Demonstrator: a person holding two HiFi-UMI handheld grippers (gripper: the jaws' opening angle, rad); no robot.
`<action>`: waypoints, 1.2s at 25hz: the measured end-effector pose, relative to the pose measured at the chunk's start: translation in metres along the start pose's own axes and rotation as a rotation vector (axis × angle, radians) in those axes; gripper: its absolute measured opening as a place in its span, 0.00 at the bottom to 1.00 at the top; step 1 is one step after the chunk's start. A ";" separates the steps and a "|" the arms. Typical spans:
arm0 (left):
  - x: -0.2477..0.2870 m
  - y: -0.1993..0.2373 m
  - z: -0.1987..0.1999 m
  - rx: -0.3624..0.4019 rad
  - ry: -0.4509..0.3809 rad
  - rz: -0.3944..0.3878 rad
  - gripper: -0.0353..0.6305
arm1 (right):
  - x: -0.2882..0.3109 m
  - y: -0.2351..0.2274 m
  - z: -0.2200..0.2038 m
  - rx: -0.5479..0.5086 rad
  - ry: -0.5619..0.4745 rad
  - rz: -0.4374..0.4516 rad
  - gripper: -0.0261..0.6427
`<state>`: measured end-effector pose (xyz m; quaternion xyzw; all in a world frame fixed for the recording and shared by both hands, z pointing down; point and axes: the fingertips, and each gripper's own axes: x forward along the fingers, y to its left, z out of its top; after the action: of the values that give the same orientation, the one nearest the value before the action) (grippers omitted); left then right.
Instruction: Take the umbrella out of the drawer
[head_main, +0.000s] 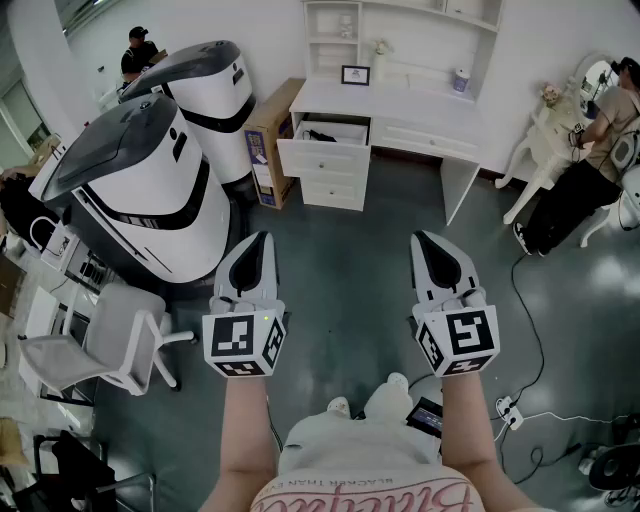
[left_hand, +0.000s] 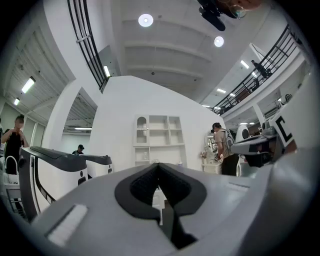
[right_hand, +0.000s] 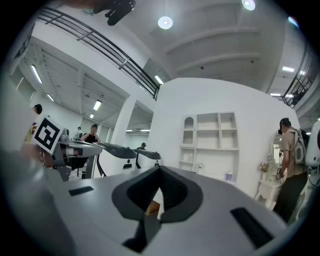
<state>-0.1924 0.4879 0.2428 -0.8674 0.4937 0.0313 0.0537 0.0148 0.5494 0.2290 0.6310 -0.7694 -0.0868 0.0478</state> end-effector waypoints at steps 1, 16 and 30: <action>-0.001 0.003 -0.001 0.001 0.000 -0.002 0.07 | 0.000 0.003 0.000 -0.005 0.000 -0.004 0.05; 0.032 0.032 -0.022 -0.006 0.023 0.017 0.07 | 0.045 -0.007 -0.015 0.020 0.017 0.003 0.05; 0.195 0.081 -0.045 -0.007 0.060 0.048 0.07 | 0.209 -0.079 -0.042 0.032 0.033 0.044 0.05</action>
<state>-0.1620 0.2749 0.2619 -0.8561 0.5156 0.0085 0.0349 0.0570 0.3272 0.2473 0.6159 -0.7835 -0.0630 0.0522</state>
